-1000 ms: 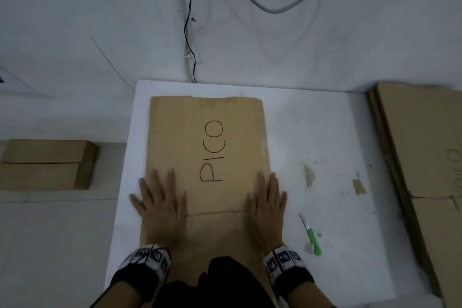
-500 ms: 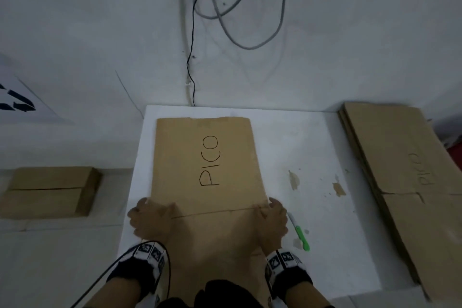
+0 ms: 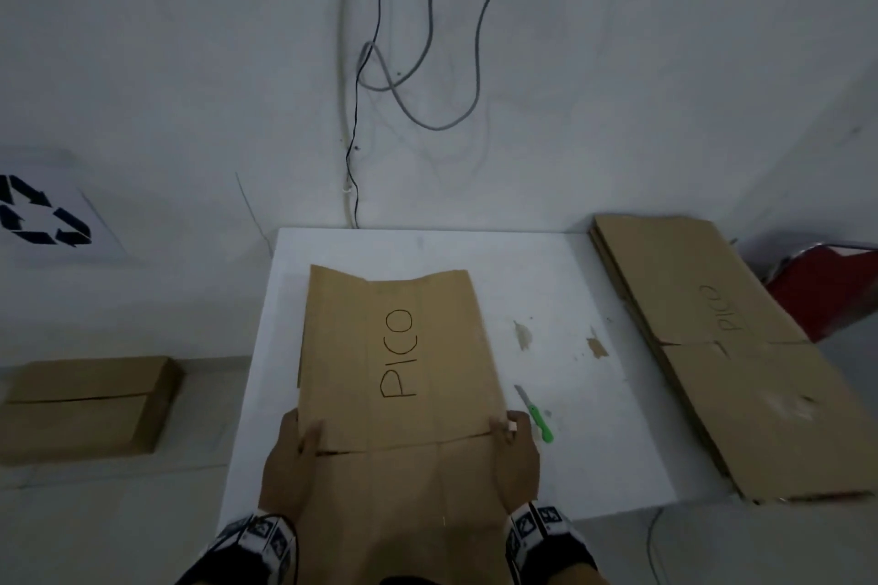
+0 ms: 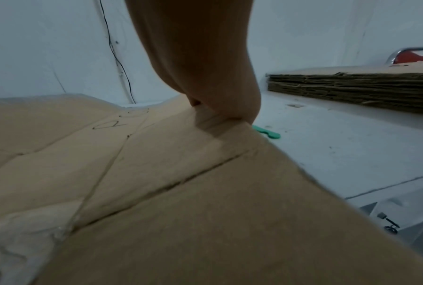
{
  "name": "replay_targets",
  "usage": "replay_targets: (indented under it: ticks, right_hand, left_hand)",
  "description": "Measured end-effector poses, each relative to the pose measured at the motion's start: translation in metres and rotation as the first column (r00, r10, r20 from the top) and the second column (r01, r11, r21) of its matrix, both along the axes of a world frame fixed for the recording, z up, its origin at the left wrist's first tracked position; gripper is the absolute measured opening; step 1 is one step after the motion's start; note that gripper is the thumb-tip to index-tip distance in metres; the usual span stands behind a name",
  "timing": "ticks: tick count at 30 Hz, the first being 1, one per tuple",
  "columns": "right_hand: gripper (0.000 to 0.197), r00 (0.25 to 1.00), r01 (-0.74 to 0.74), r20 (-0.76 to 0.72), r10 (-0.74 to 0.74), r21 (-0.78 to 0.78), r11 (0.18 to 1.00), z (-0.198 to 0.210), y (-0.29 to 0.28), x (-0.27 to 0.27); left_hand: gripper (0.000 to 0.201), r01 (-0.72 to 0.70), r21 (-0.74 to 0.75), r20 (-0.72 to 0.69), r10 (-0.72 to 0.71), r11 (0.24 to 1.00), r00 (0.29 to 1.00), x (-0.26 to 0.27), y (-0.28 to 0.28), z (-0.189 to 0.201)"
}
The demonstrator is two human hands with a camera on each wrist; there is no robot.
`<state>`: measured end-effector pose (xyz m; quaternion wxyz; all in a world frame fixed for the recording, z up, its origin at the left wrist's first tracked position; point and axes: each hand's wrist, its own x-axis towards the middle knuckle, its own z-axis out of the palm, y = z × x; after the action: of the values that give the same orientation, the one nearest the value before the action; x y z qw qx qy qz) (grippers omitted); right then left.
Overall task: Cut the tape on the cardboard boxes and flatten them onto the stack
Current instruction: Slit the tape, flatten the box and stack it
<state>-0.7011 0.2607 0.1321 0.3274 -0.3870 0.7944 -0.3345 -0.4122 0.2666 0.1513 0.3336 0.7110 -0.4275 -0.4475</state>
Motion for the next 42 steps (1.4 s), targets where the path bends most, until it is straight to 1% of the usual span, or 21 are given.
replay_targets:
  ticks: [3, 6, 9, 12, 15, 17, 18, 20, 23, 25, 29, 32, 34, 37, 39, 41, 42]
  right_hand:
    - [0.026, 0.999, 0.032, -0.017, -0.034, -0.079, 0.996, 0.017, 0.010, -0.009]
    - [0.024, 0.997, 0.067, -0.035, -0.074, -0.159, 0.985, 0.040, 0.013, -0.027]
    - [0.028, 0.983, 0.171, -0.035, -0.182, -0.212, 0.962, 0.062, 0.003, -0.054]
    - [0.028, 0.963, 0.256, -0.026, -0.270, -0.244, 0.935, 0.088, -0.013, -0.094]
    - [0.024, 0.961, 0.244, -0.053, -0.271, -0.297, 0.923, 0.120, -0.022, -0.148]
    - [0.022, 0.957, 0.242, -0.082, -0.278, -0.306, 0.921, 0.138, -0.028, -0.192]
    - [0.026, 0.949, 0.257, -0.106, -0.299, -0.295, 0.920, 0.146, -0.031, -0.210]
    - [0.033, 0.930, 0.291, -0.149, -0.337, -0.265, 0.919, 0.159, -0.039, -0.263]
    - [0.034, 0.904, 0.314, -0.214, -0.370, -0.254, 0.915, 0.170, -0.056, -0.347]
    - [0.035, 0.894, 0.317, -0.248, -0.374, -0.241, 0.917, 0.172, -0.071, -0.407]
    - [0.036, 0.887, 0.332, -0.282, -0.366, -0.163, 0.929, 0.174, -0.097, -0.509]
    - [0.034, 0.904, 0.276, -0.308, -0.297, -0.110, 0.955, 0.169, -0.116, -0.571]
    - [0.033, 0.913, 0.251, -0.314, -0.260, -0.071, 0.965, 0.157, -0.129, -0.601]
    - [0.030, 0.924, 0.214, -0.322, -0.204, -0.006, 0.977, 0.136, -0.149, -0.627]
    - [0.029, 0.933, 0.201, -0.312, -0.180, 0.037, 0.979, 0.123, -0.162, -0.635]
    - [0.023, 0.944, 0.202, -0.283, -0.171, 0.085, 0.976, 0.109, -0.170, -0.640]
    - [0.021, 0.946, 0.207, -0.276, -0.171, 0.107, 0.973, 0.103, -0.171, -0.642]
  left_hand:
    - [0.043, 0.018, -0.098, -0.021, -0.020, 0.995, 1.000, -0.014, 0.004, 0.014]
    - [0.042, 0.055, -0.163, -0.033, -0.061, 0.985, 0.998, -0.031, -0.006, 0.028]
    - [0.043, 0.098, -0.253, -0.047, -0.114, 0.962, 0.992, -0.058, -0.025, 0.048]
    - [0.036, 0.169, -0.308, -0.100, -0.208, 0.936, 0.973, -0.097, -0.049, 0.066]
    - [0.028, 0.282, -0.296, -0.177, -0.342, 0.913, 0.923, -0.147, -0.073, 0.082]
    - [0.032, 0.341, -0.297, -0.224, -0.412, 0.892, 0.883, -0.188, -0.088, 0.091]
    - [0.034, 0.358, -0.303, -0.240, -0.434, 0.883, 0.868, -0.204, -0.093, 0.095]
    - [0.037, 0.387, -0.314, -0.258, -0.471, 0.867, 0.844, -0.256, -0.108, 0.097]
    - [0.038, 0.392, -0.302, -0.305, -0.477, 0.869, 0.824, -0.342, -0.131, 0.092]
    - [0.039, 0.376, -0.290, -0.349, -0.463, 0.880, 0.815, -0.404, -0.146, 0.086]
    - [0.041, 0.384, -0.226, -0.358, -0.443, 0.895, 0.822, -0.503, -0.161, 0.077]
    - [0.045, 0.362, -0.193, -0.366, -0.409, 0.912, 0.836, -0.563, -0.173, 0.070]
    - [0.047, 0.368, -0.162, -0.329, -0.402, 0.916, 0.855, -0.590, -0.182, 0.064]
    - [0.047, 0.357, -0.098, -0.261, -0.370, 0.929, 0.891, -0.612, -0.192, 0.053]
    - [0.050, 0.337, -0.073, -0.231, -0.345, 0.938, 0.910, -0.619, -0.195, 0.047]
    - [0.053, 0.323, -0.057, -0.209, -0.328, 0.945, 0.921, -0.620, -0.195, 0.038]
    - [0.054, 0.319, -0.040, -0.174, -0.321, 0.947, 0.931, -0.620, -0.193, 0.035]
